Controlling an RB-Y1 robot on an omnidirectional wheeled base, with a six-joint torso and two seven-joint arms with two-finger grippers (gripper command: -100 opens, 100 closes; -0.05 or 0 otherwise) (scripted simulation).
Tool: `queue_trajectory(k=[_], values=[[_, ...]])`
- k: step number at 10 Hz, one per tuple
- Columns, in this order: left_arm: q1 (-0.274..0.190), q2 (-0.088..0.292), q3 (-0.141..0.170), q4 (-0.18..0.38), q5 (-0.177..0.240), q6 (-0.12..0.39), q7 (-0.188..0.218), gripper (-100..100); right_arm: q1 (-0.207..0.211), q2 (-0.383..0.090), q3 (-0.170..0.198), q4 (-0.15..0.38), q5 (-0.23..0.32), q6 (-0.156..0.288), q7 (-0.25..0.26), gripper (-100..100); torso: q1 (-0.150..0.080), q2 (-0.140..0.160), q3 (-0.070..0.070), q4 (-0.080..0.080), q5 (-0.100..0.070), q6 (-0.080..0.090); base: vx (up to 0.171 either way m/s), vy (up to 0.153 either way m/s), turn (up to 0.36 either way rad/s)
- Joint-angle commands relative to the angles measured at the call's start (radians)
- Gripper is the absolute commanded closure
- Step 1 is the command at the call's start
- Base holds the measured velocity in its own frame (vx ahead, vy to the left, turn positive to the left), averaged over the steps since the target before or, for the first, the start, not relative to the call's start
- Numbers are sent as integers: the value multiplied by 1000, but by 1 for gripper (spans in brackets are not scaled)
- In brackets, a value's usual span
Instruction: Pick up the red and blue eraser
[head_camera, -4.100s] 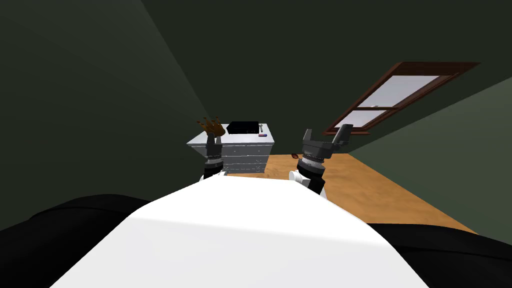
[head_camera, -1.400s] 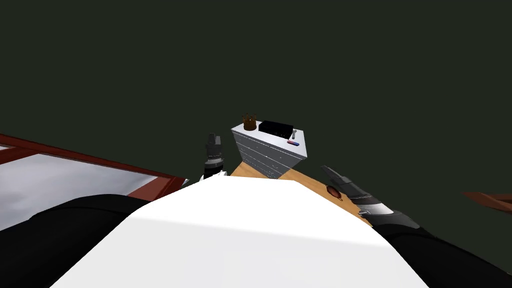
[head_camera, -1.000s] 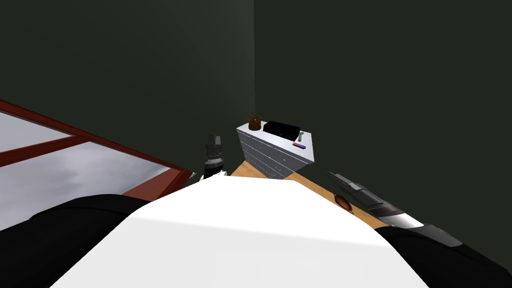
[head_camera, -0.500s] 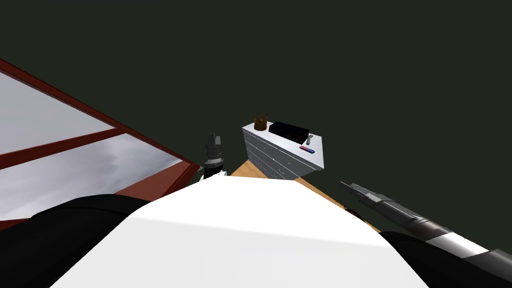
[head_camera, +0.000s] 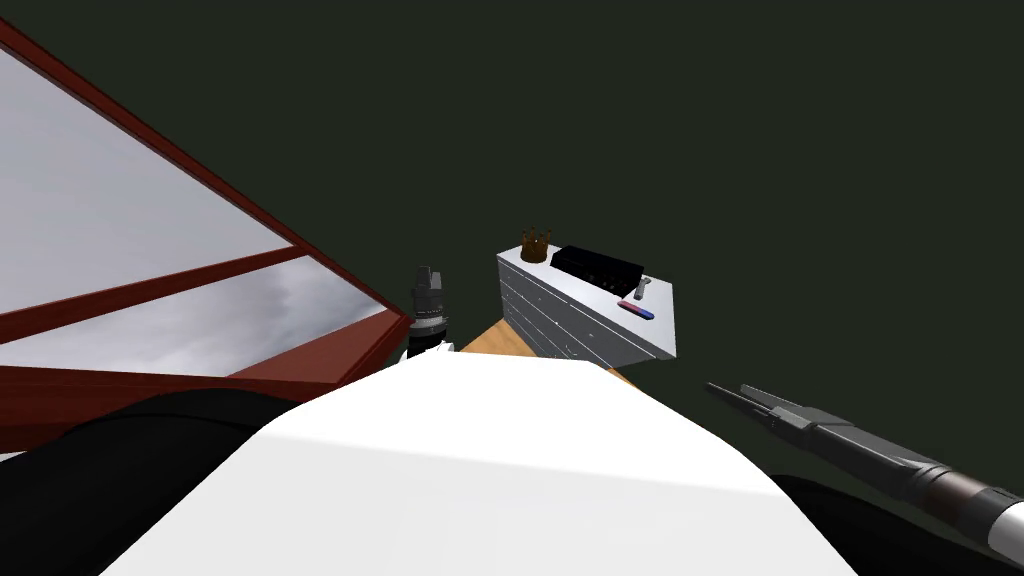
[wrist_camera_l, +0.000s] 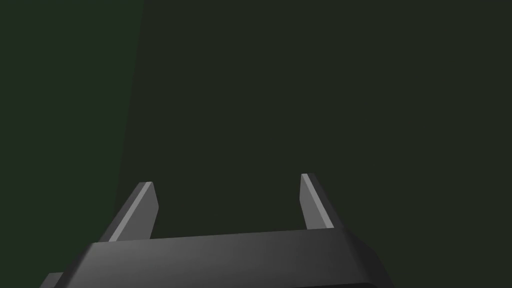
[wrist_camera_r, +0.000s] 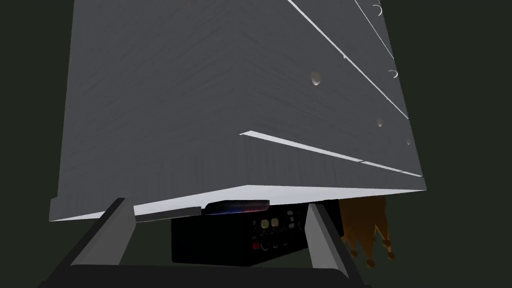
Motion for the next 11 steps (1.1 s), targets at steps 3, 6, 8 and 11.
queue_trajectory(k=[3,6,8,11], values=[[0,0,0,0,0,0,0,0,86,-84,-60,57,47,-30,-11,-100,0,0,0,0,0,0,12,22,150],[0,0,0,0,0,0,0,0,173,-176,-134,134,108,-71,-23,-100,0,0,0,0,0,1,15,23,202],[0,0,0,0,0,0,0,0,222,-223,-169,173,138,-92,-28,-100,0,0,0,0,0,2,17,22,160],[0,0,0,0,0,0,0,0,271,-278,-203,212,166,-112,-33,-100,1,0,0,0,0,1,15,23,130]])
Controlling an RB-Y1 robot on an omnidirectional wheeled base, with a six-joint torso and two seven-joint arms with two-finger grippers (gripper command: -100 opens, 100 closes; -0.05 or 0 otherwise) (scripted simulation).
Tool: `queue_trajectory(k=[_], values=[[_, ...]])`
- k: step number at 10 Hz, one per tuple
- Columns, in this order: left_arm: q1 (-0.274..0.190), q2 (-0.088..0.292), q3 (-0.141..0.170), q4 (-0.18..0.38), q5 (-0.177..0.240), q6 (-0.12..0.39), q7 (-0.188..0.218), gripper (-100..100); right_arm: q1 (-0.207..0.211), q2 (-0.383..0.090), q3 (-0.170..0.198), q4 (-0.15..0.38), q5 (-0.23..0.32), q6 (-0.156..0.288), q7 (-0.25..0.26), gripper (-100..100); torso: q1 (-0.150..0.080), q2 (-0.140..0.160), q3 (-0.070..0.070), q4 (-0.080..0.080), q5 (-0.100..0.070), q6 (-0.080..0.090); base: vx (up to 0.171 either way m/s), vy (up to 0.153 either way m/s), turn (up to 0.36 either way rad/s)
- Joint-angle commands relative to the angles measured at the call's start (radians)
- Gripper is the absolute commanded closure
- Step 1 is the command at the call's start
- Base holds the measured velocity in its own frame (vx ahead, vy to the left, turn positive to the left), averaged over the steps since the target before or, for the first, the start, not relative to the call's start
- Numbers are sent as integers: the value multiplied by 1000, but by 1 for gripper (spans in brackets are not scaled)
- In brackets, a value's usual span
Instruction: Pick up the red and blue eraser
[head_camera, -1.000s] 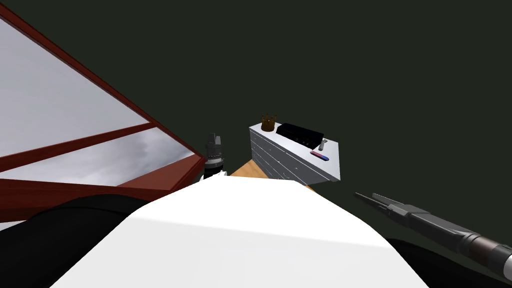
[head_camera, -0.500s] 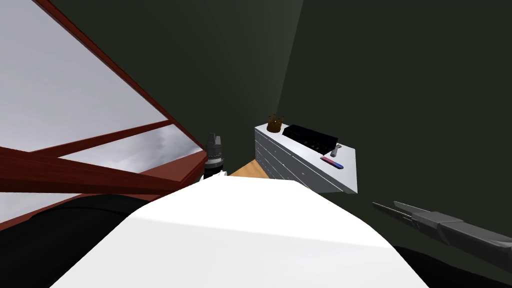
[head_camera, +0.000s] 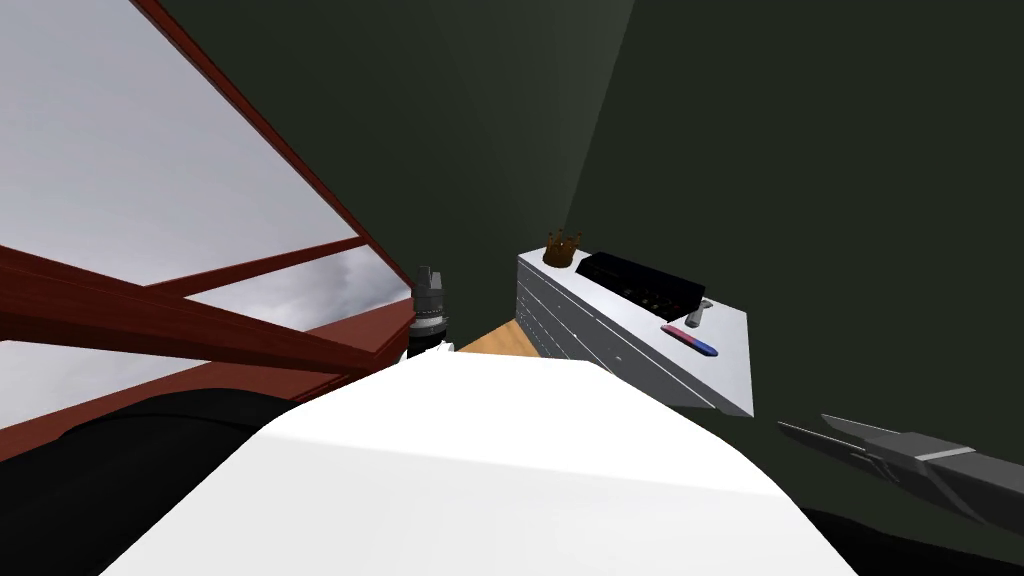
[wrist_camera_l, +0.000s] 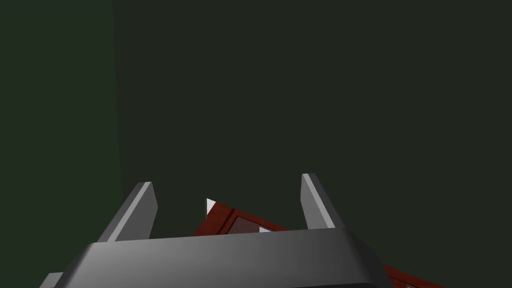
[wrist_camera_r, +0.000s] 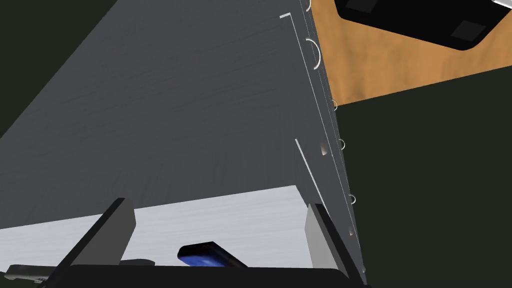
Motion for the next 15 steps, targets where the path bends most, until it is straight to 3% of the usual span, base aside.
queue_trajectory(k=[1,2,3,4,6,7,8,9,12,15], values=[[0,0,0,0,0,0,0,0,50,-50,-40,42,31,-24,-9,-100,0,0,0,0,0,0,19,29,179],[0,0,0,0,0,0,0,0,51,-57,-40,42,31,-24,-9,-100,0,0,0,0,0,-1,18,20,102],[0,0,0,0,0,0,0,0,89,-97,-70,79,58,-44,-13,-100,0,0,0,0,0,0,21,25,149],[0,0,0,0,0,0,0,0,89,-104,-70,79,58,-44,-13,-100,0,-1,0,0,0,-1,16,17,92],[0,0,0,0,0,0,0,0,158,-174,-123,146,105,-83,-20,-100,0,-1,0,0,0,-1,28,27,202],[0,0,0,0,0,0,0,0,158,-194,-123,148,105,-83,-20,-100,1,-2,-1,-1,0,-1,24,21,84],[0,0,0,0,0,0,0,0,188,-230,-146,180,127,-101,-24,-100,0,-1,-1,0,0,0,19,26,112],[0,0,0,0,0,0,0,0,188,-236,-146,180,127,-101,-24,-100,0,-1,0,0,0,0,17,17,64],[0,0,0,0,0,0,0,0,263,-334,-203,260,181,-149,-31,-100,1,-1,-1,0,0,0,33,34,151],[0,0,0,0,0,0,0,0,298,-395,-229,298,207,-174,-34,-100,1,-1,0,0,0,0,27,24,68]])
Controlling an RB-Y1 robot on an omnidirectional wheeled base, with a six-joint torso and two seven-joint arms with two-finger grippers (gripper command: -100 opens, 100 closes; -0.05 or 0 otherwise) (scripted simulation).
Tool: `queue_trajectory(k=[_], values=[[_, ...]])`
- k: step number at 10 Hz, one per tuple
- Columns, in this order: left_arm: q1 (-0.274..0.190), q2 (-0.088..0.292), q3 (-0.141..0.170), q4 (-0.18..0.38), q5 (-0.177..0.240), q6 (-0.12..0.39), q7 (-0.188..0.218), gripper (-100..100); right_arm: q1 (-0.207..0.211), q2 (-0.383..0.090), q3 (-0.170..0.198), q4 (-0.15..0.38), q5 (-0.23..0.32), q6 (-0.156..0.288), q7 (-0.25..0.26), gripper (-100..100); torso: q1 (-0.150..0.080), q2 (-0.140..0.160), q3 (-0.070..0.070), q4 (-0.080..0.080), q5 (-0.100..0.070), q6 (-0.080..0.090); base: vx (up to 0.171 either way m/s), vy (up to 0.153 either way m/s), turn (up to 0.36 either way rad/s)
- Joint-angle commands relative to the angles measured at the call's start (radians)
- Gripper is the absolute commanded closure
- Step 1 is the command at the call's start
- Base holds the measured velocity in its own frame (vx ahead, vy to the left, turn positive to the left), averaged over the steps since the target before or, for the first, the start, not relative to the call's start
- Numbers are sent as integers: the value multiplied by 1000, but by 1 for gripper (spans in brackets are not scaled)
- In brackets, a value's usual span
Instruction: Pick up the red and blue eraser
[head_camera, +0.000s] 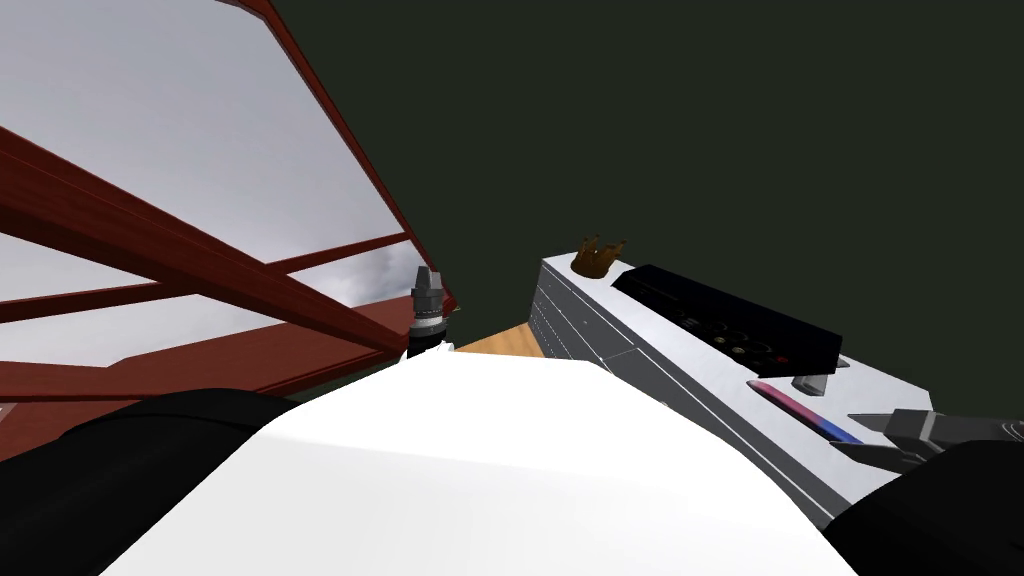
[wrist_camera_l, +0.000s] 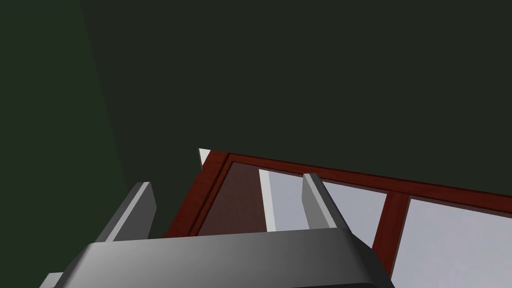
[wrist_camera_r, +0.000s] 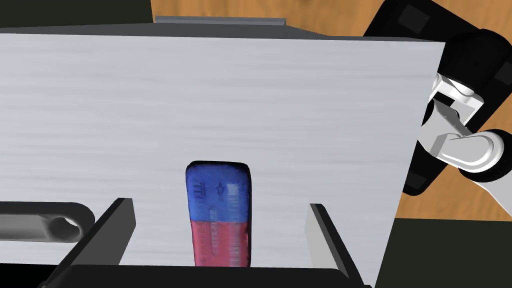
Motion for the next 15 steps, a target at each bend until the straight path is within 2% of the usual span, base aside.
queue_trajectory(k=[1,2,3,4,5,7,8,9,13,14,15], values=[[0,0,0,0,0,0,0,0,22,-37,-16,30,16,-19,-1,-100,0,0,0,0,0,0,32,30,93],[0,0,0,0,0,0,0,0,32,-51,-23,40,23,-26,-1,-100,0,0,0,0,0,0,27,33,84],[0,0,0,0,0,0,0,0,25,-41,-16,31,18,-19,-1,-100,1,0,0,0,0,0,10,13,16],[0,0,0,0,0,0,0,0,26,-42,-17,32,19,-20,-1,0,0,1,1,0,0,1,0,0,0],[0,0,0,0,0,0,0,0,20,-64,7,27,15,9,-7,-100,-1,2,1,1,0,1,-1,-7,-44],[0,0,0,0,0,0,0,0,13,-86,31,21,11,39,-13,-100,-2,3,2,1,-1,1,-7,-12,-36],[0,0,0,0,0,0,0,0,14,-81,27,28,9,27,-5,-100,-3,3,2,1,-1,1,-4,-6,-3],[0,0,0,0,0,0,0,0,14,-82,29,27,9,31,-6,100,-2,3,2,1,0,1,0,0,0],[0,0,0,0,0,0,0,0,14,-82,28,27,9,30,-6,100,-2,3,2,1,-1,1,0,0,0],[0,0,0,0,0,0,0,0,14,-82,28,27,9,30,-6,0,-2,3,2,1,-1,1,0,0,0],[0,0,0,0,0,0,0,0,21,-59,1,28,16,2,-5,100,-2,3,2,1,-1,1,3,10,49]])
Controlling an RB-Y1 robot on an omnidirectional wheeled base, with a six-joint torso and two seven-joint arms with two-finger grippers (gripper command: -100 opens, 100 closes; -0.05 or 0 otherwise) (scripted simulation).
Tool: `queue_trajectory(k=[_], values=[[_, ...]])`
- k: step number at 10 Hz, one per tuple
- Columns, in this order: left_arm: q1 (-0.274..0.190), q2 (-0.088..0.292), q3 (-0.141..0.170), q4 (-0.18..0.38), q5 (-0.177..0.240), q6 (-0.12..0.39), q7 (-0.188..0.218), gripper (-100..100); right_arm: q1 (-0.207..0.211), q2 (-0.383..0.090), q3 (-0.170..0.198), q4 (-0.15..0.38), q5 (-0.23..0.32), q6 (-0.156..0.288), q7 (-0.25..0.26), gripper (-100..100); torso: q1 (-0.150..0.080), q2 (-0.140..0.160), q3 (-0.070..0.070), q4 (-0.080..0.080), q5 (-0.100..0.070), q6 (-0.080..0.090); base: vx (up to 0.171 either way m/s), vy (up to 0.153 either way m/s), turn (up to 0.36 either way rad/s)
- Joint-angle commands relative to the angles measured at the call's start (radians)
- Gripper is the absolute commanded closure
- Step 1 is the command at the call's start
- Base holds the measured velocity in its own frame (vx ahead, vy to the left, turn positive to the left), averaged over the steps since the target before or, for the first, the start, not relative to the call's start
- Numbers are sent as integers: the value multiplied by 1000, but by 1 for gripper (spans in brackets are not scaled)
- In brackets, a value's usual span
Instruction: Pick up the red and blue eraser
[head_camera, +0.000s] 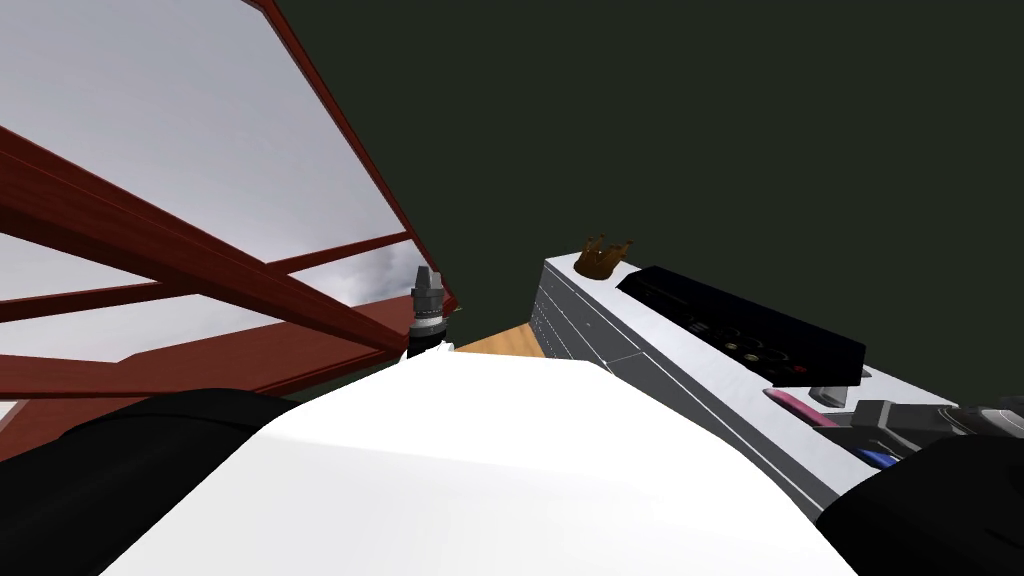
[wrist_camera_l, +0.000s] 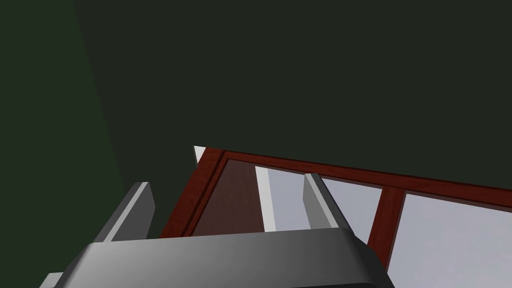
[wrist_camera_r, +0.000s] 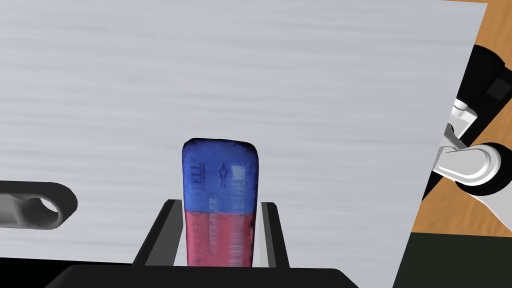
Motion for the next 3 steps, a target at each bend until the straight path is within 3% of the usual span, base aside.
queue_trajectory(k=[1,2,3], values=[[0,0,0,0,0,0,0,0,6,21,-23,7,3,-31,7,100,0,0,0,0,0,0,7,12,51],[0,0,0,0,0,0,0,0,4,12,-15,2,3,-17,1,100,1,0,0,0,0,0,0,0,0],[0,0,0,0,0,0,0,0,4,14,-17,3,3,-20,2,0,0,0,0,0,-1,0,0,0,0]])
